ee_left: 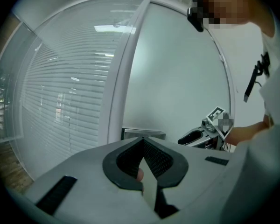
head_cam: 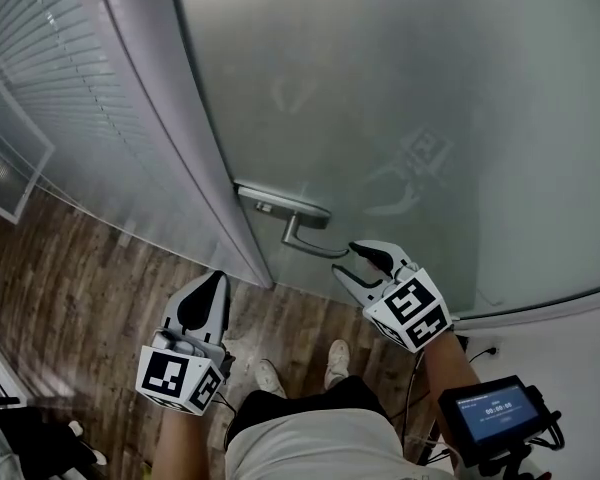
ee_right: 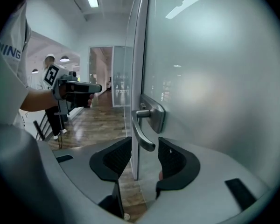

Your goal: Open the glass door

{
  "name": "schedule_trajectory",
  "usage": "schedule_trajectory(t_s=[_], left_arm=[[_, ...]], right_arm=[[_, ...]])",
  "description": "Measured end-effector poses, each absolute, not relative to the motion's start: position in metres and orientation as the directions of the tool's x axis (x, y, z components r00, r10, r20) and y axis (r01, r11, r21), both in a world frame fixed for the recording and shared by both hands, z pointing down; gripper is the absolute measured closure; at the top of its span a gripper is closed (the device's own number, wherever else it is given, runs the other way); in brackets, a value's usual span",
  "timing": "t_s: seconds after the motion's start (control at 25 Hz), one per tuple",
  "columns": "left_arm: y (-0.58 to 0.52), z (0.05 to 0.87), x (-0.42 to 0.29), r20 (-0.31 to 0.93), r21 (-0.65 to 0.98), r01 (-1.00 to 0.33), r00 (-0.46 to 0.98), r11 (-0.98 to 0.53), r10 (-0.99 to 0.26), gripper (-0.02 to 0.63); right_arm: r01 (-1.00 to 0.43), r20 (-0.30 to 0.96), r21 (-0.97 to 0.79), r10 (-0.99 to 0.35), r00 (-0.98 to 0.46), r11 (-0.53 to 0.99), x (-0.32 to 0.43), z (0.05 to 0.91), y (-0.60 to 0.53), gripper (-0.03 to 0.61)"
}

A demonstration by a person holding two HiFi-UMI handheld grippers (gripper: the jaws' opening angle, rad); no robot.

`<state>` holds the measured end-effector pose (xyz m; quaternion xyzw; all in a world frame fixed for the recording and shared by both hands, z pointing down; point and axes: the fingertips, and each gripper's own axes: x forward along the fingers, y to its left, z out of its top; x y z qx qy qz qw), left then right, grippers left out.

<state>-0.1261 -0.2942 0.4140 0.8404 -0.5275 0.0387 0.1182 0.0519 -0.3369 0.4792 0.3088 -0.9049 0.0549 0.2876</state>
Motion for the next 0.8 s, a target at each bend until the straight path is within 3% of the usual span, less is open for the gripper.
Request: schedule_trajectory(t_s=[0.2,0.32,0.8], left_arm=[[-0.295,0.414,-0.127,0.193,0.164,-0.889,0.453,-0.427,-0.870,0.614],[-0.298,0.414,-0.126,0.191,0.167,-0.886,0.459,-0.432,-0.868,0.614],[-0.301,0.418,-0.123,0.194,0.187,-0.872,0.485,-0.453,-0.853,0.614]], right_arm=[[-0.602,0.572,0.083,-0.533,-0.623,0.794,0.049,0.484,-0.336,0.417],[-0.625,0.568,0.077,-0.549,-0.613,0.777,0.052,0.484,-0.340,0.466],[-0.678,0.544,0.007,-0.571,-0.614,0.735,0.050,0.493,-0.341,0.468]])
